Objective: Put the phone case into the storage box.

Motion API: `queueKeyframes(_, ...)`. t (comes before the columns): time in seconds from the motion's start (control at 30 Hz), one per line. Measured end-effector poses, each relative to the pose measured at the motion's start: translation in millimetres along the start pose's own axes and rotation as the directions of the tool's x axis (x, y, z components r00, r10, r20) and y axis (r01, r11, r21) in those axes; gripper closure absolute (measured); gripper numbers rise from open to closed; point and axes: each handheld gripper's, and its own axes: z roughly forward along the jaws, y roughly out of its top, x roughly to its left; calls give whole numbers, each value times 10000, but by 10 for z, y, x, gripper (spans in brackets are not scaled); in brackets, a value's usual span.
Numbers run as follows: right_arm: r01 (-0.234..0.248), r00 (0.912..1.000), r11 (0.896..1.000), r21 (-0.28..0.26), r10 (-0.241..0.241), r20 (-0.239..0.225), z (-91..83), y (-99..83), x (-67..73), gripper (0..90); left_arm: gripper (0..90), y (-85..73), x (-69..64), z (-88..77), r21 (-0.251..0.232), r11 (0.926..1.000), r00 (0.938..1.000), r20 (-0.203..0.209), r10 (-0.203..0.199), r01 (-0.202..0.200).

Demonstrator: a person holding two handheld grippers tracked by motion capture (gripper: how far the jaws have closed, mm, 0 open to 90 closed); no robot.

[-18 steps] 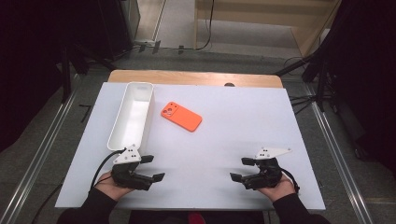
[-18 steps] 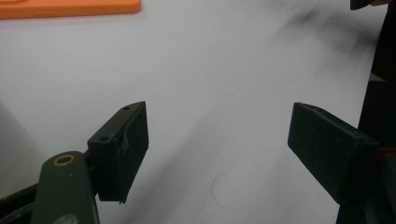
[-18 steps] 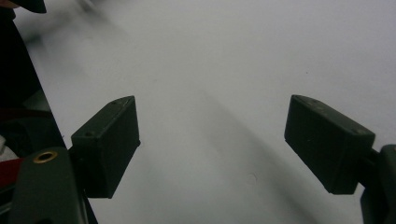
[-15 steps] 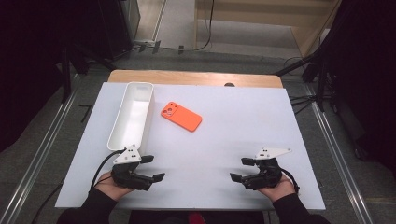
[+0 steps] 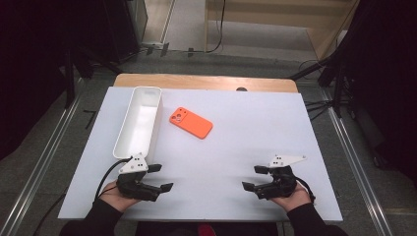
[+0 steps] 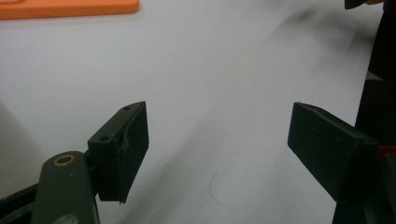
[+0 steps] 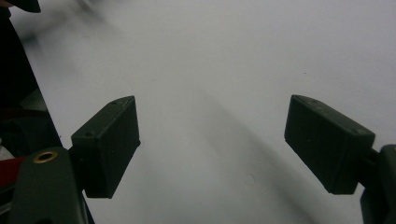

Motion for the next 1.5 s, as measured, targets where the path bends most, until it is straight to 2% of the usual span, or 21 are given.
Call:
queueKeyframes(0.2, -10, 10000, 10000, 4, 10, 2, -3, -3, -3, 167, 209, 5, -6, 2, 12, 10000, 10000, 24, 93, -93)
queueKeyframes(0.77, -4, 9999, 9999, -149, 2, -124, -4, -8, -11, 158, 209, 1, 2, 4, 23, 10000, 9999, 114, 3, -3)
queueKeyframes(0.87, -11, 9999, 10000, -14, 11, -158, -2, -5, -17, 100, 209, 0, 15, -4, -40, 9999, 9997, 205, -101, 102)
queueKeyframes(0.93, 22, 9999, 10000, 82, -21, -100, 7, -6, -19, 66, 209, -2, 17, -5, -41, 9999, 9997, 198, -106, 107)
queueKeyframes(0.97, 59, 10000, 10000, 77, -59, -35, 11, -7, -19, 10, 209, -2, 17, -4, -23, 10000, 9998, 174, -81, 82)
queueKeyframes(1.0, 55, 10000, 10000, 80, -56, 68, 12, -7, -19, 4, 209, -2, 16, -3, 7, 10000, 9999, 150, -54, 54)
queueKeyframes(1.2, -137, 9998, 9999, -15, 137, 124, -12, 9, -29, 7, 209, -3, 17, 2, 65, 10000, 9999, 96, -46, 46)
queueKeyframes(1.3, -8, 9999, 10000, -61, 8, 109, -3, 43, -34, 59, 209, -2, 20, 4, 79, 10000, 9999, 95, -42, 42)
queueKeyframes(1.43, -142, 9998, 9999, -93, 144, 137, 14, 116, -62, 60, 209, -3, 19, 10, 96, 9999, 10000, 86, -34, 33)
queueKeyframes(1.5, -51, 9997, 9999, -117, 53, 243, 22, 155, -69, 60, 210, -3, 21, 11, 115, 9999, 10000, 82, -38, 37)
